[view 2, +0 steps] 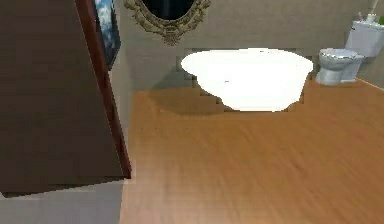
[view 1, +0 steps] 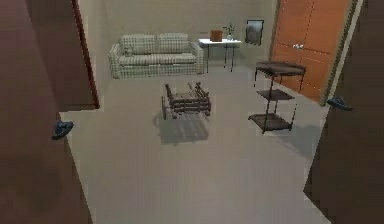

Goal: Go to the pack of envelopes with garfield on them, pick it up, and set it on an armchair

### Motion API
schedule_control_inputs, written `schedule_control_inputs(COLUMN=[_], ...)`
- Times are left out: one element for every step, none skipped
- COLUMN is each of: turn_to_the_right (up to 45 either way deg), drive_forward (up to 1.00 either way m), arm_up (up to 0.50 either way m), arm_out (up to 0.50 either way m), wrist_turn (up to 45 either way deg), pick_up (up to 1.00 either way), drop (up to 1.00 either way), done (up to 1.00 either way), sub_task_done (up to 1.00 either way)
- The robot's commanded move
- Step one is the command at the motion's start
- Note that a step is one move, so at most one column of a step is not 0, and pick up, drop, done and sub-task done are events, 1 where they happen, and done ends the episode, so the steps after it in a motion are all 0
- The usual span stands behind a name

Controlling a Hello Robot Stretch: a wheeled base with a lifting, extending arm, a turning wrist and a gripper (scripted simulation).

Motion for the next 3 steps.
schedule_control_inputs(turn_to_the_right=[0.0,3.0,0.0], drive_forward=[1.0,0.0,0.45], arm_up=[0.0,0.0,0.0], arm_out=[0.0,0.0,0.0], wrist_turn=[0.0,0.0,0.0], pick_up=[0.0,0.0,0.0], drop=[0.0,0.0,0.0], done=[0.0,0.0,0.0], sub_task_done=[0.0,0.0,0.0])
